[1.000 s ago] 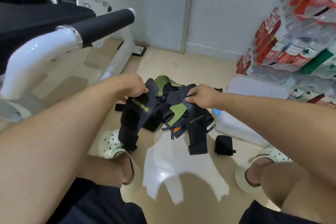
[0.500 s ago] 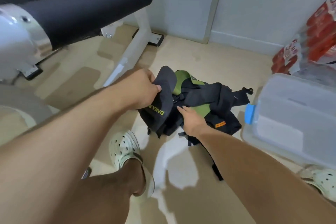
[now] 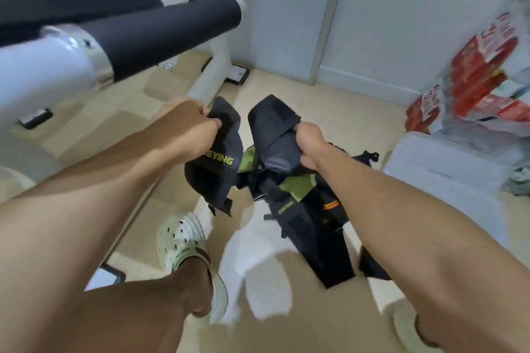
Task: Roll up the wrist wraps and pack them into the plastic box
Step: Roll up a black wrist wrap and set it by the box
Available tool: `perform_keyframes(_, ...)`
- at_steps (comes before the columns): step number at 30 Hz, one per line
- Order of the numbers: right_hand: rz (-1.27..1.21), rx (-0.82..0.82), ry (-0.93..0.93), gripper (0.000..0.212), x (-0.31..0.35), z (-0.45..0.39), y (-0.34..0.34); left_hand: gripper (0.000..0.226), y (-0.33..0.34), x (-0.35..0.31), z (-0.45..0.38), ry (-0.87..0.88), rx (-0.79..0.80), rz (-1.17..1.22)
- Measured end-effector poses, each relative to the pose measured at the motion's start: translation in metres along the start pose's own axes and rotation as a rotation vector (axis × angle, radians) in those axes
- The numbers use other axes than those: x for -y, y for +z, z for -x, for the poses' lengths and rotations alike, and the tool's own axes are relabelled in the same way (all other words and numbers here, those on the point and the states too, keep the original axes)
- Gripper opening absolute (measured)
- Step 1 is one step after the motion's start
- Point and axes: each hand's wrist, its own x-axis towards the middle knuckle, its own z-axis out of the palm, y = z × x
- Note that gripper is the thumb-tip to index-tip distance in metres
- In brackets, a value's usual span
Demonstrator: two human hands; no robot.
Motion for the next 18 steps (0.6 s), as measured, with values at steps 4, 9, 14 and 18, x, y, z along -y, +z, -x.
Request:
perform_keyframes(4, 0.036, 0.016, -0.089, 0.022, 0.074, 0.054, -0.029, 0.022, -0.007, -0.011, 0.009, 0.016, -0.047, 0.094)
perform_keyframes(9, 0.128, 0.088, -0.132, 0.012, 0.121, 0.139, -0.068, 0.019, -0.008, -0.027, 0.030, 0.045, -0.056, 0.338)
perform_keyframes(14, 0.669, 0.036, -0.573, 0.029, 0.115, 0.207, -0.109, 0.027, 0.002, -0.046, 0.050, 0.094, 0.000, 0.434)
perform_keyframes(18, 0.771, -0.066, -1.065, 0.051, 0.088, 0.237, -0.131, 0.032, 0.011, -0.057, 0.058, 0.134, 0.075, 0.437)
